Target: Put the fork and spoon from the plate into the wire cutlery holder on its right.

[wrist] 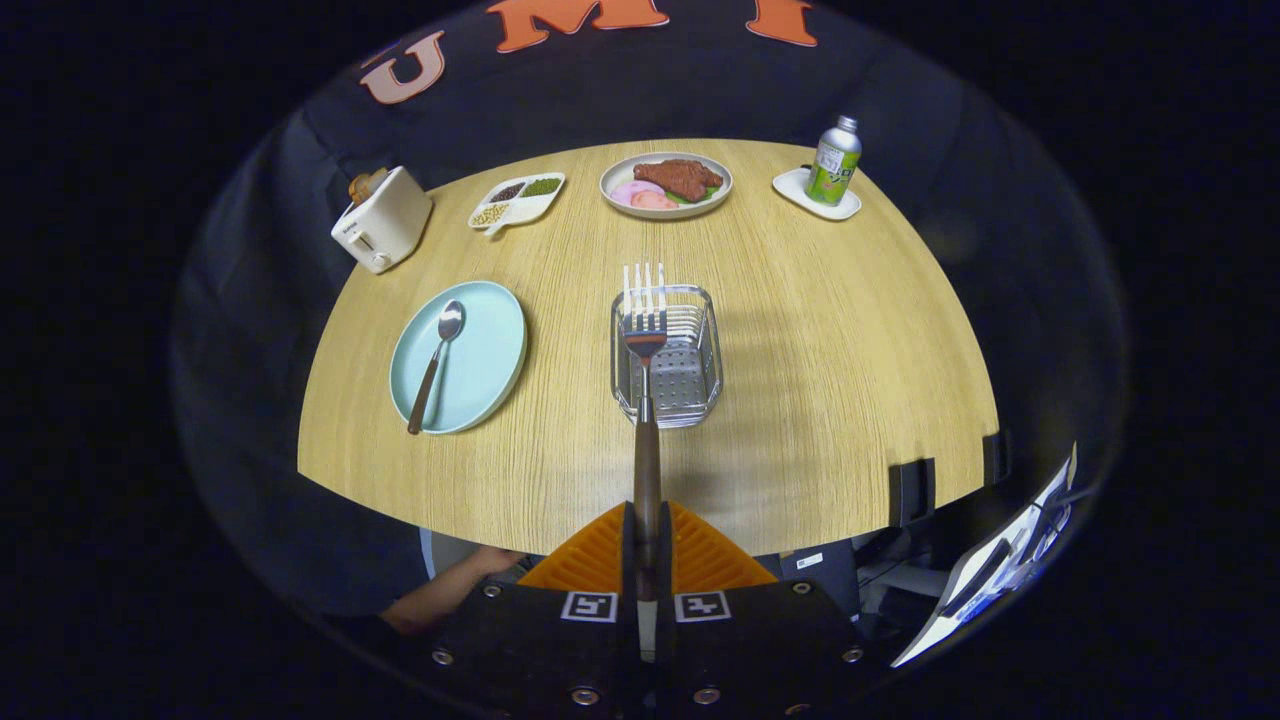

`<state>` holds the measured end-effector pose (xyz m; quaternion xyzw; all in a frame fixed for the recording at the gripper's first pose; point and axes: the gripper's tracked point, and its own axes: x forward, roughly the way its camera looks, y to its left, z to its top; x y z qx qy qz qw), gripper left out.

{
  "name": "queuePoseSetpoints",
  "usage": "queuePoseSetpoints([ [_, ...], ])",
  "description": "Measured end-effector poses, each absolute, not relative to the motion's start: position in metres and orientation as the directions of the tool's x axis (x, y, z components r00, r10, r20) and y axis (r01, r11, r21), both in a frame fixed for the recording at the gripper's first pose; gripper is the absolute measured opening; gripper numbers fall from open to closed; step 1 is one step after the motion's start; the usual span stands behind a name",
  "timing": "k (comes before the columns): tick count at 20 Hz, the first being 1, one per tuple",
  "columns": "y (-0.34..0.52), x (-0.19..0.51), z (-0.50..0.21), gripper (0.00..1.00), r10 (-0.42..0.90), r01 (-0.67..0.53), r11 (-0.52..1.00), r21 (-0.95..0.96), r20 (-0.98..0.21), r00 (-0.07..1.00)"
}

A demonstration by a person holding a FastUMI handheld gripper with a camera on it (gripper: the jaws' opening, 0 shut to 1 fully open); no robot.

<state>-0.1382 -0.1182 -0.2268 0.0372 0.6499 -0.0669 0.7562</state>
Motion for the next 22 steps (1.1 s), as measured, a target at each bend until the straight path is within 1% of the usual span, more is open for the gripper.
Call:
queuePoseSetpoints([
  [7,-0.134,-0.133,-0.232,0.06,-0.026,0.147,0.989,-0.017,-0.998,0.059],
  [9,-0.14,-0.128,-0.232,0.06,-0.041,0.136,0.99,-0.033,-0.998,0.055],
  [12,-0.142,-0.123,-0.233,0.08,-0.029,0.158,0.987,-0.022,-0.999,0.042],
  [15,-0.143,-0.129,-0.231,0.08,-0.034,0.131,0.991,-0.031,-0.999,0.024],
  [20,-0.14,-0.114,-0.216,0.13,-0.008,0.13,0.992,-0.001,-0.998,0.057],
  [22,-0.146,-0.1,-0.209,0.16,-0.035,0.113,0.993,-0.024,-0.994,0.101],
])
